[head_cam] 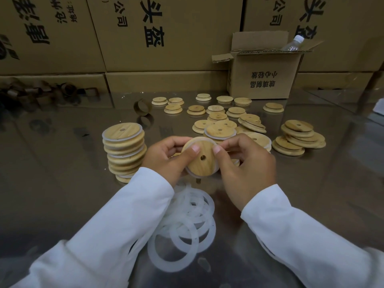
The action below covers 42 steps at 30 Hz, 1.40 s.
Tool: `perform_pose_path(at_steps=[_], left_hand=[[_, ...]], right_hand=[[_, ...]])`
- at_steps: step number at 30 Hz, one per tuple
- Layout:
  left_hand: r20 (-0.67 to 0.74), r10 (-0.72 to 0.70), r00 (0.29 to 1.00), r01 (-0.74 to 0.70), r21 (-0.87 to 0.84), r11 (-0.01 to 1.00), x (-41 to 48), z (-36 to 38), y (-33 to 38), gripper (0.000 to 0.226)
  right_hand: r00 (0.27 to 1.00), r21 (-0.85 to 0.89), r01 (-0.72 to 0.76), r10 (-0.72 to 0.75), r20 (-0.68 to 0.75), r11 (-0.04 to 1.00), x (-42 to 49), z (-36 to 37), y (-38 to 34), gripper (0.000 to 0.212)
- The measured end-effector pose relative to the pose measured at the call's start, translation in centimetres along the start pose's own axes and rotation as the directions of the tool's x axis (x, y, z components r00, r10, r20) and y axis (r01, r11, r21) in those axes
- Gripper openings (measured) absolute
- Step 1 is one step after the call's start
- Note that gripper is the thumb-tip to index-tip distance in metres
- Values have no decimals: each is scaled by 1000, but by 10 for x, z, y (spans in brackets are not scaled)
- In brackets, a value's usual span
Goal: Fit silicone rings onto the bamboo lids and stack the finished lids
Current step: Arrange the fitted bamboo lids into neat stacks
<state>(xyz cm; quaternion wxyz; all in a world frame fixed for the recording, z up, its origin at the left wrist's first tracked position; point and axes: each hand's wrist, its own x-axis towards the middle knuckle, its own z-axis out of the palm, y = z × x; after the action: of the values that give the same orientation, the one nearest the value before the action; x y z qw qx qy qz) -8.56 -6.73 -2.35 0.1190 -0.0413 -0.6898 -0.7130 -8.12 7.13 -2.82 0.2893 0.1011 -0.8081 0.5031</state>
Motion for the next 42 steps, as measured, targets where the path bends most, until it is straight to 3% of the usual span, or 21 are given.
perform_pose_path(at_steps=[9,16,19,25,29,35,42], left_hand=[[5,88,996,-88,74,993,3,-5,1,16],[7,40,999,-40,27,999,6,-8,0,19],[17,56,998,-57,8,998,5,-8,0,10],[24,75,997,-75,3,997,8,-12,-1,19],[4,93,996,-93,10,996,9,-13,-2,12],[-18,113,993,-113,18,993,10,-12,-4,18],[-12,82,997,-83,-11,997,10,-12,-3,17]], right_hand=[[944,354,-325,279,175,877,8,-1,-4,16],[894,367,-445,377,243,817,12,-4,-8,16],[886,350,-458,388,253,817,11,-6,-9,14],[892,320,-439,364,268,840,10,-7,-10,14],[908,301,-397,325,264,867,9,-7,-11,15],[946,168,-288,253,202,943,7,-6,-11,14],[934,238,-328,276,226,914,7,-4,-12,16]])
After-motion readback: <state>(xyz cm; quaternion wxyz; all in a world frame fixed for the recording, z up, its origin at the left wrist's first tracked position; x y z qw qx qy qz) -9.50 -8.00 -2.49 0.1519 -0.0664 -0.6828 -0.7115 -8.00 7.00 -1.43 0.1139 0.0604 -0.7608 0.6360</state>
